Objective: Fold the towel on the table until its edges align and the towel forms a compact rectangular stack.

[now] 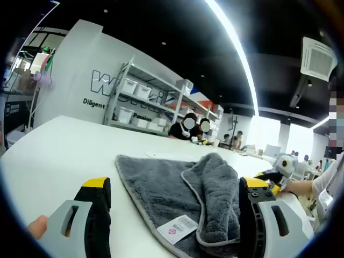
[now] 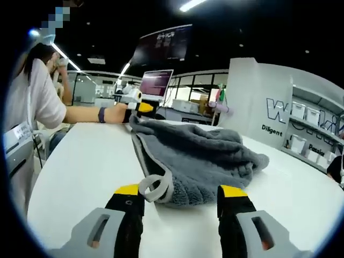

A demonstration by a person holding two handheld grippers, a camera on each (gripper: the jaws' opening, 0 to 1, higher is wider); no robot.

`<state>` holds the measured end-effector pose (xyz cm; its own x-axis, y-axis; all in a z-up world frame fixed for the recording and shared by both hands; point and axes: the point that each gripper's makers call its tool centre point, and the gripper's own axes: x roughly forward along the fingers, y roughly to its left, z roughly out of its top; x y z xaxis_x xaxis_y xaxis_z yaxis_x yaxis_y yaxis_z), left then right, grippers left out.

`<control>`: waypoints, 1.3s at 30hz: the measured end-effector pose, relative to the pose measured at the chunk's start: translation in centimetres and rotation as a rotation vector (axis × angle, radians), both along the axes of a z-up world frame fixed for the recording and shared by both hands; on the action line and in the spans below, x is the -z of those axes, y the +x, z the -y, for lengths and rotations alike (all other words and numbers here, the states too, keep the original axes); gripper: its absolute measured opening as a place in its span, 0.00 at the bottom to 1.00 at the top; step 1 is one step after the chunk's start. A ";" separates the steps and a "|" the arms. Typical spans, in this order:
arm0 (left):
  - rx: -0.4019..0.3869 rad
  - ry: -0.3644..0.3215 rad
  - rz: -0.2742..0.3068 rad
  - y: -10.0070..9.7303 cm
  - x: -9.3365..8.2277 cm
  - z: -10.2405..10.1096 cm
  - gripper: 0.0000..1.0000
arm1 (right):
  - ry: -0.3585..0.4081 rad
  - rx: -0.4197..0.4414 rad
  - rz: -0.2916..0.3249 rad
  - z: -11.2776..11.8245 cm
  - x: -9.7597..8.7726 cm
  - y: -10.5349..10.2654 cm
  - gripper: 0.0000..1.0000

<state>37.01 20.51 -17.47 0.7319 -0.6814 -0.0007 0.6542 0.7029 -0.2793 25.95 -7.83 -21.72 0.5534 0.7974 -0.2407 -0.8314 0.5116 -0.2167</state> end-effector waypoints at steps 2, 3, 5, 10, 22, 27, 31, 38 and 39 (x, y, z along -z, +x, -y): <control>0.002 -0.003 0.002 0.0 -0.1 0.0 0.98 | 0.005 -0.008 0.002 0.1 -0.1 -0.2 0.40; 0.003 -0.004 0.003 -0.1 -0.1 0.1 0.98 | 0.008 -0.008 0.003 0.2 -0.2 -0.2 0.37; 0.004 -0.005 0.004 -0.1 -0.2 0.1 0.98 | 0.010 -0.002 0.005 0.3 -0.3 -0.2 0.33; 0.004 -0.005 0.002 -0.1 -0.1 0.1 0.98 | 0.006 -0.002 -0.014 0.6 0.0 -0.4 0.22; 0.008 0.002 0.001 -0.2 0.0 0.1 0.97 | -0.009 -0.004 -0.038 0.9 0.4 -0.8 0.04; 0.009 0.025 0.008 -0.2 0.1 0.2 0.97 | 0.025 0.029 -0.094 1.7 0.5 -0.5 0.03; 0.017 0.048 0.012 -0.2 0.3 0.6 0.97 | 0.051 0.060 -0.138 2.7 0.8 -0.1 0.03; 0.029 0.048 0.015 -0.2 0.1 0.8 0.97 | 0.134 0.134 -0.215 5.9 0.8 0.5 0.02; 0.029 0.047 0.015 -0.2 0.1 0.8 0.97 | 0.138 0.150 -0.220 6.7 0.9 0.7 0.02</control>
<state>36.77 19.72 -17.55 0.7119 -0.7019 -0.0224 0.6784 0.6956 -0.2367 26.67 -14.53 -22.61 0.6142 0.7439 -0.2633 -0.7634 0.6446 0.0403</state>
